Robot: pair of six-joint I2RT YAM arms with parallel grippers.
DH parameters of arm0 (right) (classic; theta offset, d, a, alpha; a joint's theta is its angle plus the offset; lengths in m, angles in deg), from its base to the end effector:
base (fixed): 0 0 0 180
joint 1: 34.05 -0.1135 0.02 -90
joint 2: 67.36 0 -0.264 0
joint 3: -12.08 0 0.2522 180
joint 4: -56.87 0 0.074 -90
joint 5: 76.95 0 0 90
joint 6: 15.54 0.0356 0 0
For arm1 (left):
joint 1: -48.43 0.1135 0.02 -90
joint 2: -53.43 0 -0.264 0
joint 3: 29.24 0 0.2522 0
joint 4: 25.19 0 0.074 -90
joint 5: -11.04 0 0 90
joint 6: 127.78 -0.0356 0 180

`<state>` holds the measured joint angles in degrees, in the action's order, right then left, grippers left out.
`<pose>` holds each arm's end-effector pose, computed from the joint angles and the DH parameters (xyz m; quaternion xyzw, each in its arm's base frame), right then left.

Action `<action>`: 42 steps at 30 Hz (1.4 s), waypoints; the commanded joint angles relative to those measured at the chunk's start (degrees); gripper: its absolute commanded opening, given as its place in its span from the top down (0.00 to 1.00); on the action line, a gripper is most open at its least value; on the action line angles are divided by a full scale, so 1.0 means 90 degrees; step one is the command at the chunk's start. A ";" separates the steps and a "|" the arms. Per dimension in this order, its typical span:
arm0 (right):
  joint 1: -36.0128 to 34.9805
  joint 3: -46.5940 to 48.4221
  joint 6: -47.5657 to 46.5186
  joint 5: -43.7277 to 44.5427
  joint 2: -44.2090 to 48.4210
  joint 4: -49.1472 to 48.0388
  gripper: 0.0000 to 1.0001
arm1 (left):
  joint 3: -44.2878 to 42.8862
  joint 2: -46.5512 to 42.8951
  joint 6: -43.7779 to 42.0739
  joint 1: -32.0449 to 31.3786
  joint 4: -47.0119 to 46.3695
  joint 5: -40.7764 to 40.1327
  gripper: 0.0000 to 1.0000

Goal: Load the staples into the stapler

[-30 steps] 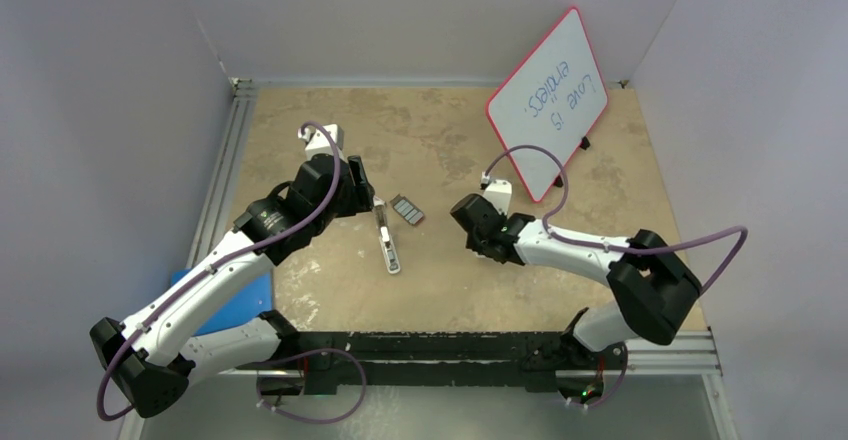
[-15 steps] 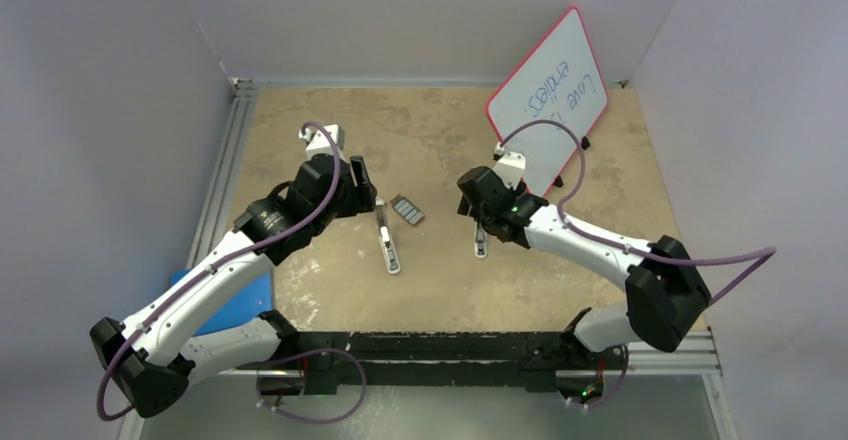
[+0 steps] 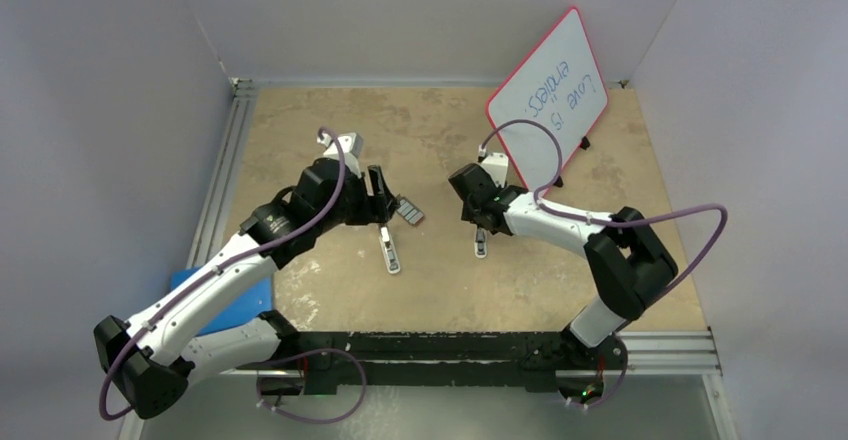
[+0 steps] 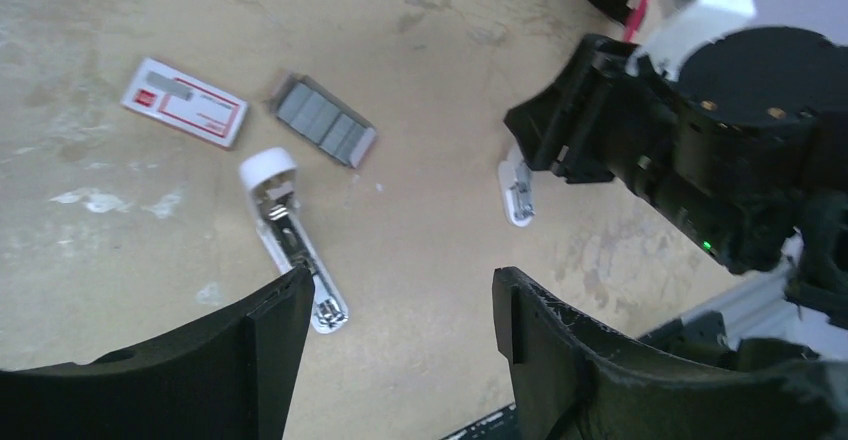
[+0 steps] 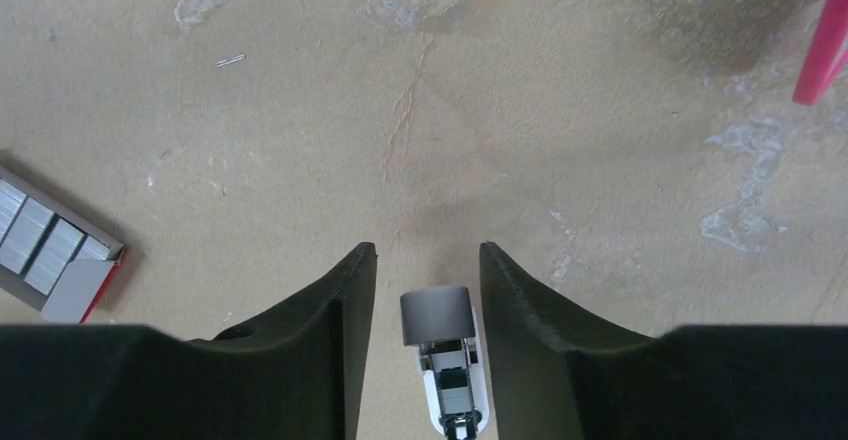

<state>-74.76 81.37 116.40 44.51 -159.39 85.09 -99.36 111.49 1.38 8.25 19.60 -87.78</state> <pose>0.2605 0.1996 0.1988 0.1003 0.9062 0.0205 0.4103 0.1707 -0.1370 0.3312 -0.0291 0.8754 -0.2531 0.4109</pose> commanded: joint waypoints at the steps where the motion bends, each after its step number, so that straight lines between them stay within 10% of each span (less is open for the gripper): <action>1: 0.0039 0.0254 -0.0119 0.0089 0.0034 -0.0073 0.57 | 0.0126 0.0088 -0.0152 0.0011 -0.0837 0.1301 0.36; 21: 0.0058 -0.0265 0.0055 -0.0187 0.0373 -0.0365 0.69 | -0.0554 0.2944 0.1615 -0.0343 -0.2063 0.3047 0.70; 29: 0.0069 -0.0328 0.0202 -0.0303 0.0412 -0.0394 0.54 | -0.0636 0.3772 0.1925 -0.0523 -0.2386 0.3068 0.71; 42: 0.0084 -0.0507 0.0276 -0.0418 0.0626 -0.0305 0.63 | -0.0375 0.4686 0.2367 -0.0540 -0.3185 0.3480 0.79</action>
<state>-74.37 77.85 117.99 40.73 -155.01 82.43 -102.77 151.01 20.83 3.42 -4.57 -58.91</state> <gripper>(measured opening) 0.382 0.212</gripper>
